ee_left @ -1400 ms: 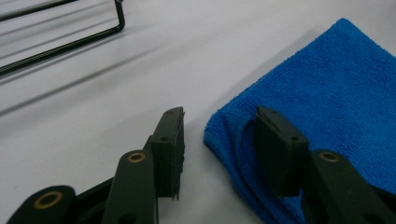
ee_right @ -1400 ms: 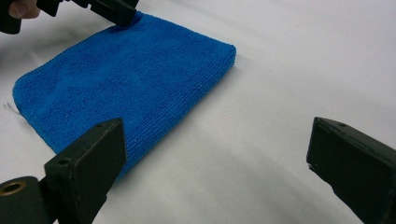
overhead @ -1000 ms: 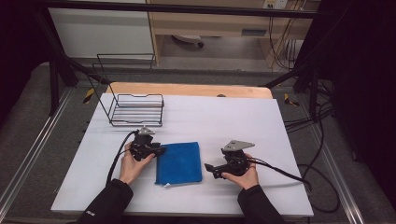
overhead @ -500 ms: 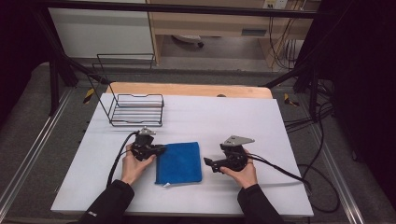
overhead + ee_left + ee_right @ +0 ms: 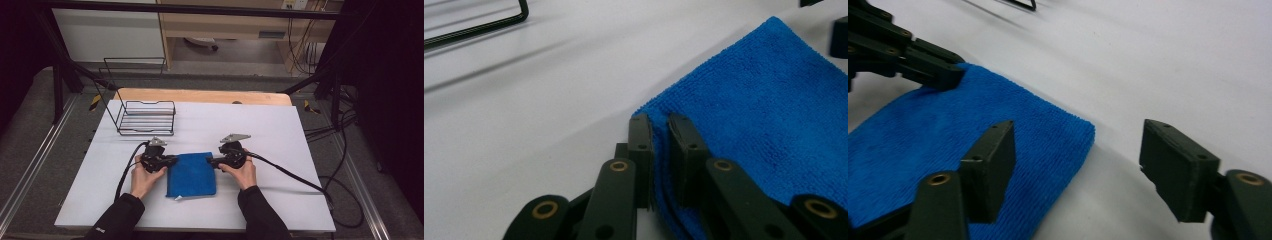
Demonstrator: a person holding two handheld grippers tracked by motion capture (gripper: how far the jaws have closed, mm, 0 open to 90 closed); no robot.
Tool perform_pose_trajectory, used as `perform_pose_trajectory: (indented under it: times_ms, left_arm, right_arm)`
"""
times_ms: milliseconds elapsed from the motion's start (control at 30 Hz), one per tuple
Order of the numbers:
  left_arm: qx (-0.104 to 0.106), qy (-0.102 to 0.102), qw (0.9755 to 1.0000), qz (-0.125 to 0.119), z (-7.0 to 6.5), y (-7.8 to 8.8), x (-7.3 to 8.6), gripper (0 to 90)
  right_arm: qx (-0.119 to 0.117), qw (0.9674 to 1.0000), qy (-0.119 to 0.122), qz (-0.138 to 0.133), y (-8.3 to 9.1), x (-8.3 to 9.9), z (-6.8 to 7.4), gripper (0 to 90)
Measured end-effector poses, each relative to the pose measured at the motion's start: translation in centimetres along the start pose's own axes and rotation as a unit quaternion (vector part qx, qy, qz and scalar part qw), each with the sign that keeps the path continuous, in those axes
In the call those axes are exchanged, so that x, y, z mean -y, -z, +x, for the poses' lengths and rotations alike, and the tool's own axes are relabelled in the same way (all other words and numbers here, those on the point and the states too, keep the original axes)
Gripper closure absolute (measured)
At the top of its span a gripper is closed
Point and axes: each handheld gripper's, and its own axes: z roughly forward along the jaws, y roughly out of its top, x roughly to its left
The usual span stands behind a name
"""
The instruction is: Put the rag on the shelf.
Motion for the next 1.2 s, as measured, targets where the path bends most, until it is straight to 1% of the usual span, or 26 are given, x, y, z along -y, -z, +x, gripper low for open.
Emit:
perform_pose_trajectory:
  times_ms: [33,133,233,333,500,733,833,900,1067,1200]
  left_arm:
    - [0.000,-0.001,1.0000,0.000,0.0,0.0,0.0,80.9]
    - [0.001,-0.001,1.0000,-0.001,0.0,0.0,0.0,80.8]
    - [0.002,-0.003,1.0000,-0.002,0.1,0.0,0.0,80.8]
    - [0.002,-0.004,1.0000,-0.002,0.1,0.0,0.0,80.7]
    - [0.003,-0.005,1.0000,-0.004,0.1,0.0,0.1,80.7]
    - [0.007,-0.003,1.0000,-0.005,0.2,0.0,0.1,80.7]
    - [0.007,-0.003,1.0000,-0.005,0.2,0.0,0.1,80.9]
    - [0.009,0.001,0.9999,-0.006,0.2,0.0,0.1,81.4]
    - [0.007,0.003,0.9999,-0.009,0.2,0.3,0.0,83.3]
    - [0.008,0.001,0.9997,-0.024,0.2,0.8,-0.1,83.7]
  right_arm:
    - [0.003,1.0000,-0.002,0.005,-0.4,-0.1,-0.1,35.1]
    - [0.002,0.9997,-0.022,0.014,-1.1,-0.2,-0.5,43.2]
    - [0.001,0.9994,-0.027,0.024,-1.6,-0.1,-0.8,50.4]
    - [-0.009,0.9991,-0.032,0.026,-1.9,-0.1,-0.8,57.5]
    - [-0.017,0.9987,-0.032,0.036,-2.1,0.1,-0.9,67.9]
    - [-0.042,0.9966,-0.049,0.051,-2.2,0.0,-1.0,82.3]
    - [-0.047,0.9962,-0.050,0.054,-2.1,-0.1,-1.1,85.2]
    - [-0.049,0.9960,-0.049,0.056,-2.0,-0.2,-1.1,85.8]
    - [-0.050,0.9963,-0.046,0.053,-1.7,-0.2,-1.0,86.2]
    - [-0.049,0.9970,-0.043,0.041,-1.1,-0.4,-0.7,86.2]
